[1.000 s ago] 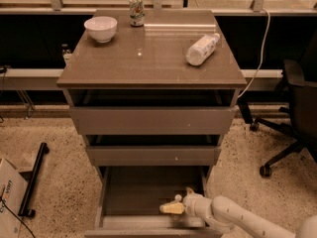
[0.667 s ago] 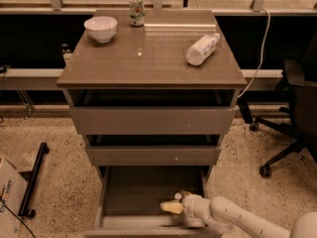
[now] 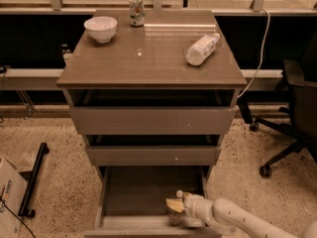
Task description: Pick water bottle from bottom drawer and place on counter
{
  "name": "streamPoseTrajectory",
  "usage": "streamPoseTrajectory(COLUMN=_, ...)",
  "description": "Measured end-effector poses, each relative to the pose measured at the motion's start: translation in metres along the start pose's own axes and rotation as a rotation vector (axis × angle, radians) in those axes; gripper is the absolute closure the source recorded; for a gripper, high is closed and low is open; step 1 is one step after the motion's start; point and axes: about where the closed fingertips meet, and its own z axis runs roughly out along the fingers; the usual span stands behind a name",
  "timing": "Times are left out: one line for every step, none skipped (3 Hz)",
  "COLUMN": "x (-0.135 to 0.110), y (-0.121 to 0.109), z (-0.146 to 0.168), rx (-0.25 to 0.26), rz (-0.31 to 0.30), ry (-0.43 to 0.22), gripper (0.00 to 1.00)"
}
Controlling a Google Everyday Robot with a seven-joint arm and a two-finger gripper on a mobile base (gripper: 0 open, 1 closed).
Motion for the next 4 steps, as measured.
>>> streamPoseTrajectory(x=-0.037, y=-0.010, z=-0.030, rx=-0.020, rz=-0.059, ry=-0.048, gripper=0.99)
streamPoseTrajectory(x=-0.084, y=-0.005, z=-0.075, rx=-0.103, rz=-0.163, ry=-0.100, gripper=1.00)
streamPoseTrajectory(x=-0.136, y=-0.010, z=-0.128, rx=-0.156, rz=-0.299, ry=-0.157, gripper=1.00)
streamPoseTrajectory(x=-0.184, y=0.002, z=-0.186, rx=-0.222, rz=-0.460, ry=-0.211, gripper=1.00)
